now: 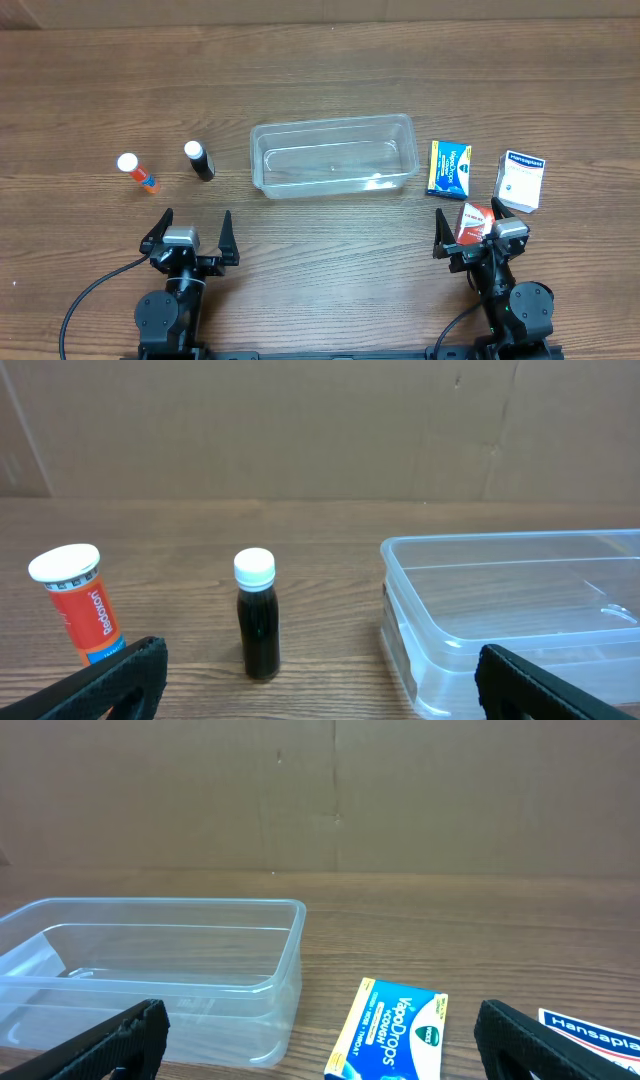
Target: Pack container
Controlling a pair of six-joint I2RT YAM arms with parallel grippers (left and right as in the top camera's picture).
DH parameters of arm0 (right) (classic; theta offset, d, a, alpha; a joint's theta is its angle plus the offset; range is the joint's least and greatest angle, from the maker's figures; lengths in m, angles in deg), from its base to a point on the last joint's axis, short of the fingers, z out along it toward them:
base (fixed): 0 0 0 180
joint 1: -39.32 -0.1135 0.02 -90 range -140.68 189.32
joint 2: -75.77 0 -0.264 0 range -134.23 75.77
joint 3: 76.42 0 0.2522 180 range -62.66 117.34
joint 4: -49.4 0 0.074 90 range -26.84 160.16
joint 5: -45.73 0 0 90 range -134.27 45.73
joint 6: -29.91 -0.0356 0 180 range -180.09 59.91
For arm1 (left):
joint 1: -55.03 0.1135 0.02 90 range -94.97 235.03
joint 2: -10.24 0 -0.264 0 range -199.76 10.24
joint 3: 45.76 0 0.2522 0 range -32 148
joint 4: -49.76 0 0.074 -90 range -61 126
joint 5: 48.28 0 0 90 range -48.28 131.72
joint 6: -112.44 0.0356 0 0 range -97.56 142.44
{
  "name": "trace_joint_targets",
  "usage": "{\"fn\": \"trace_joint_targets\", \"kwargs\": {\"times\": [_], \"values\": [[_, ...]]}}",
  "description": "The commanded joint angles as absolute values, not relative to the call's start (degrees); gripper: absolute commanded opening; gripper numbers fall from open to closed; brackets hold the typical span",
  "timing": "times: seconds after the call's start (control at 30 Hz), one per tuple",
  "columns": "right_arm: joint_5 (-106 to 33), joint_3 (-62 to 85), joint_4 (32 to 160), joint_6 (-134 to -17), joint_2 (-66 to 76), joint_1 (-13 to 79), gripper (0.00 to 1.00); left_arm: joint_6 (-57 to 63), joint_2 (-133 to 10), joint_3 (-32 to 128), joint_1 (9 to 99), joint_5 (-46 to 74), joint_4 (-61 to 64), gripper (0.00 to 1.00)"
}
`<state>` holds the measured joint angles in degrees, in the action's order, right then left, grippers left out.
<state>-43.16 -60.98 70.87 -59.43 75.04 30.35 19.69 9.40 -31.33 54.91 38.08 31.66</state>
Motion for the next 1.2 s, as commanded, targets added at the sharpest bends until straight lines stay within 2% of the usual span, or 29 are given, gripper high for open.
{"fn": "trace_joint_targets", "kwargs": {"times": [0.0,0.6,0.73,0.87,1.17], "values": [[-43.05,-60.94,70.56,-59.21,75.54,30.72,1.0,20.76,9.99,-31.68,54.91,38.95,31.75,1.0],[-43.01,-60.94,70.56,-59.27,75.54,30.72,1.0,20.76,9.99,-31.68,55.0,39.74,31.71,1.0],[-42.53,-60.94,70.54,-67.99,75.52,30.72,1.0,19.43,9.99,-31.68,55.0,39.56,31.73,1.0],[-42.44,-60.63,70.87,-70.18,75.39,30.72,1.0,14.91,9.99,-31.48,55.0,39.35,31.53,1.0],[-42.44,-46.93,83.7,-70.2,67.83,30.72,1.0,14.23,8.2,-18.15,55.0,35.85,21.65,1.0]]}}
